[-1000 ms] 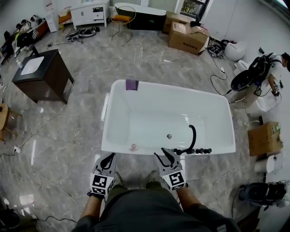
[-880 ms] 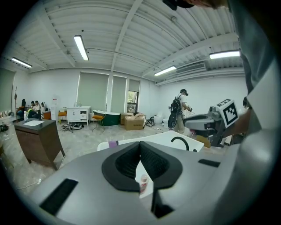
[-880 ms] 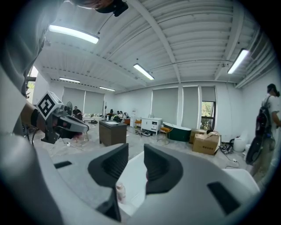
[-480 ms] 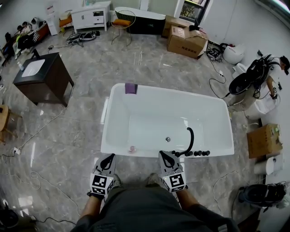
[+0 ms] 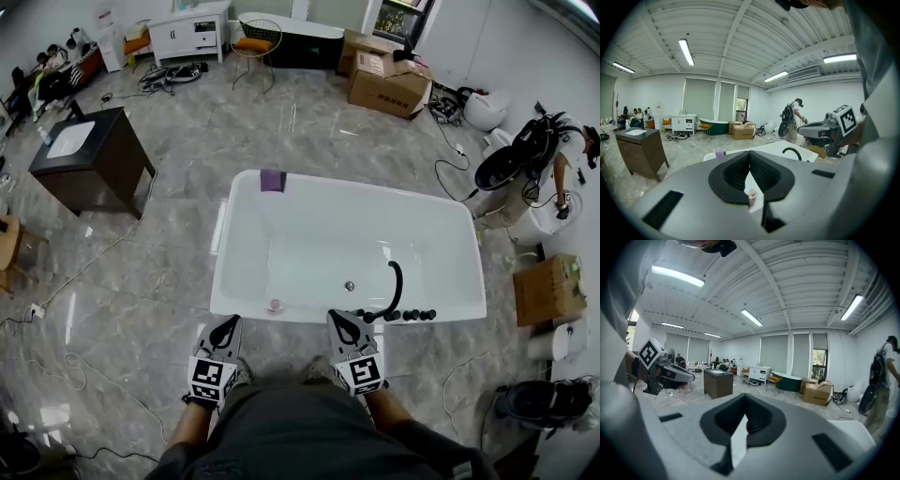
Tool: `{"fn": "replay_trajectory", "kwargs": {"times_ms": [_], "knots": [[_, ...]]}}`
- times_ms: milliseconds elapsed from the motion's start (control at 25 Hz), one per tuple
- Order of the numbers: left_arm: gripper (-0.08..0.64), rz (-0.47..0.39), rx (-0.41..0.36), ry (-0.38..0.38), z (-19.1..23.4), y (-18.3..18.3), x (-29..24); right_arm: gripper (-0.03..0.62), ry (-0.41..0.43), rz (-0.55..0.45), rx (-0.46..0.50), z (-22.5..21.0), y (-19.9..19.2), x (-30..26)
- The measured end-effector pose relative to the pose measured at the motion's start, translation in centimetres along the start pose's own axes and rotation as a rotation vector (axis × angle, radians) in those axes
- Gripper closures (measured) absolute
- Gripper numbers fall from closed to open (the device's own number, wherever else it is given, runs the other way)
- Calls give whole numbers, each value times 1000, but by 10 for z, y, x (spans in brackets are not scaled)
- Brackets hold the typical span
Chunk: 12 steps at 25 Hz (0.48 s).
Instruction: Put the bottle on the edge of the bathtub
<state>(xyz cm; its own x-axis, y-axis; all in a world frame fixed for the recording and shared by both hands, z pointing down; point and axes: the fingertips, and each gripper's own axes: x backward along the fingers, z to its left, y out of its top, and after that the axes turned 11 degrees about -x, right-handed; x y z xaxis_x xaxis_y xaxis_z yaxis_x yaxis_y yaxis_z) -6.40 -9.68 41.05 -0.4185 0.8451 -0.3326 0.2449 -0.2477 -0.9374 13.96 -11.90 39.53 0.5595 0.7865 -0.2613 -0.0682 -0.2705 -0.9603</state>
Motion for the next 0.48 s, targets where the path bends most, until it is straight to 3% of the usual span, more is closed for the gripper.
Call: {"fn": "replay_trajectory", "kwargs": {"times_ms": [480], "knots": [[558, -2, -14, 9, -3, 4, -1, 592, 19, -3, -13, -2, 4, 1]]}}
